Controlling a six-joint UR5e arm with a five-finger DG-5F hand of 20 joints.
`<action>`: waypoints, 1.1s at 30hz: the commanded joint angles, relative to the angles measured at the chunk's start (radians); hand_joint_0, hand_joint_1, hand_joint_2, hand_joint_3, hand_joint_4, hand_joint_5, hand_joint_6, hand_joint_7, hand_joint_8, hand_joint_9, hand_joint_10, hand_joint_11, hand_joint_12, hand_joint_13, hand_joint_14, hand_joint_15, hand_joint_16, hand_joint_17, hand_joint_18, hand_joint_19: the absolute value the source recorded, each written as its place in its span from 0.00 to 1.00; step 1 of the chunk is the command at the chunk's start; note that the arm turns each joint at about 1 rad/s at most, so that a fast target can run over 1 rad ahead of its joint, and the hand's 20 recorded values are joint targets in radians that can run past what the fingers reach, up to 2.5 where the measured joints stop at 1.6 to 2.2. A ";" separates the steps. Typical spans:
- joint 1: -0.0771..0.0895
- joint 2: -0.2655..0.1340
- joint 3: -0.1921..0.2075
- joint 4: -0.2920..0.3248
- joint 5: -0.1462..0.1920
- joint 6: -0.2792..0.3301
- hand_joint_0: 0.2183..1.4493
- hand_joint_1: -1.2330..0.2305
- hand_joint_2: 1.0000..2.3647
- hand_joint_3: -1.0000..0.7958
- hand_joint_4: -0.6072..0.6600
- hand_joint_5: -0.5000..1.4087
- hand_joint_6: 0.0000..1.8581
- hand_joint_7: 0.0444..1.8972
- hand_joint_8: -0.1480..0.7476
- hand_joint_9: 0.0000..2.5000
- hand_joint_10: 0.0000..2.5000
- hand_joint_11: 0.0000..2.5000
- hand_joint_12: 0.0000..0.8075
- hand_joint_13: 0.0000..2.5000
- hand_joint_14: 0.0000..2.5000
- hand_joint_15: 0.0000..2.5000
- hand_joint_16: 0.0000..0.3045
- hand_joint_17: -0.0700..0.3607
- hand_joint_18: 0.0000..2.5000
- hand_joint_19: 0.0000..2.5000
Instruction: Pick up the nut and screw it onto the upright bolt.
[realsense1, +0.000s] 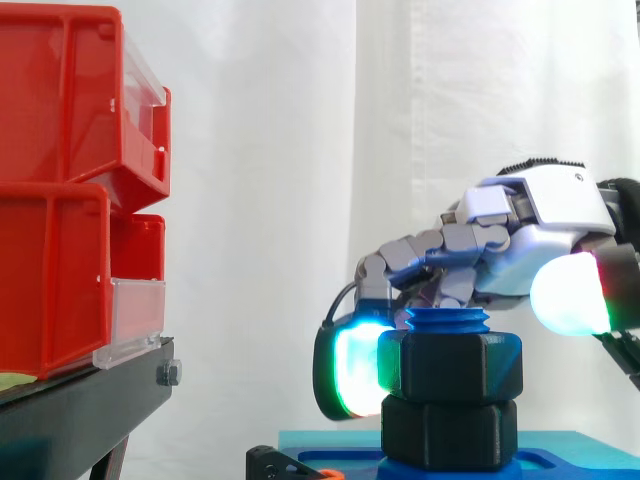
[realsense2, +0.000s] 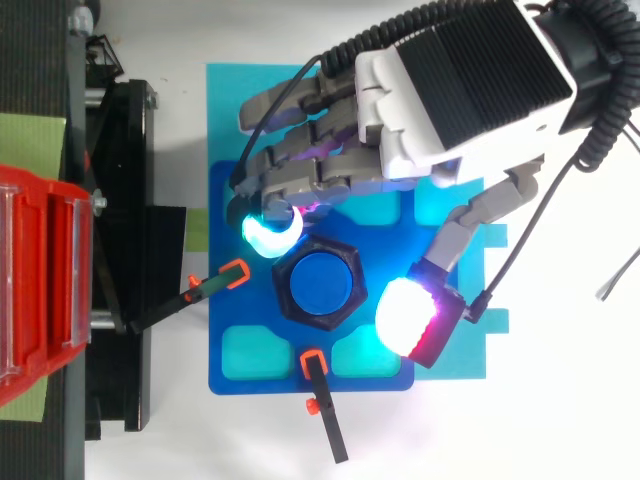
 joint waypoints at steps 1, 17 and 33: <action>-0.006 0.000 0.020 -0.003 -0.015 0.001 0.16 0.60 0.00 0.28 0.71 0.20 0.27 0.55 0.51 0.36 0.00 0.00 0.42 0.22 0.00 0.00 0.16 0.42 0.11 0.00; -0.058 0.007 0.076 -0.043 -0.092 -0.032 0.15 0.64 0.00 0.28 0.66 0.16 0.27 0.35 0.48 0.25 0.00 0.00 0.45 0.14 0.00 0.00 0.17 0.43 0.03 0.00; -0.087 0.190 0.059 -0.455 0.053 -0.354 0.18 0.63 0.00 0.28 0.62 0.15 0.27 0.35 0.45 0.15 0.00 0.00 0.45 0.04 0.00 0.00 0.17 0.43 0.00 0.00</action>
